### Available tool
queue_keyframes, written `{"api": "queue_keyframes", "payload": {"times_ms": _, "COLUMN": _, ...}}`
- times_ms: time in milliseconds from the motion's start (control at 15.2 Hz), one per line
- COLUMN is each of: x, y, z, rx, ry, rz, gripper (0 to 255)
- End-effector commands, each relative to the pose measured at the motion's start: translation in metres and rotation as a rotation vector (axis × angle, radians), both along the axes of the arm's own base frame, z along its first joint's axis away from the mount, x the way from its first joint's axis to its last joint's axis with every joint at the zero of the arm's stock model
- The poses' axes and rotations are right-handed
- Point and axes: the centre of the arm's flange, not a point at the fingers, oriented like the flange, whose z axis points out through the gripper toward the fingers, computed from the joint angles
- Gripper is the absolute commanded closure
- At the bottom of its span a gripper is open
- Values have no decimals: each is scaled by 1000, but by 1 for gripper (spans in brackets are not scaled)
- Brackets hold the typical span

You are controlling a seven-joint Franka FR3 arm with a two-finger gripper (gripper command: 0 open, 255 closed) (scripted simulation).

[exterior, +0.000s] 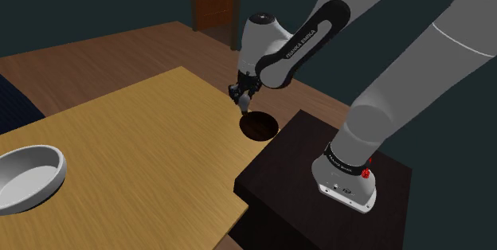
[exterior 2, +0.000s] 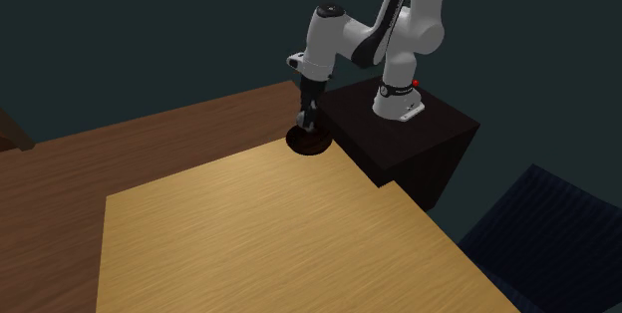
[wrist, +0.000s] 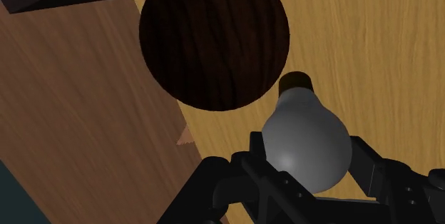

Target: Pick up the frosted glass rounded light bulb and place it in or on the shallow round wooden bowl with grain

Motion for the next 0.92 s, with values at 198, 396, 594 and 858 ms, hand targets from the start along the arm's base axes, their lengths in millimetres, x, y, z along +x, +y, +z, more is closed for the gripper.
{"api": "queue_keyframes", "payload": {"times_ms": 198, "x": -41, "y": -51, "z": 4, "rx": 1, "ry": -1, "rz": 3, "gripper": 255}}
{"api": "queue_keyframes", "payload": {"times_ms": 396, "x": -60, "y": -76, "z": 5, "rx": 1, "ry": -1, "rz": 3, "gripper": 255}}
{"api": "queue_keyframes", "payload": {"times_ms": 594, "x": -60, "y": -76, "z": -10, "rx": 1, "ry": -1, "rz": 3, "gripper": 255}}
{"api": "queue_keyframes", "payload": {"times_ms": 858, "x": -60, "y": -76, "z": -31, "rx": 1, "ry": -1, "rz": 3, "gripper": 255}}
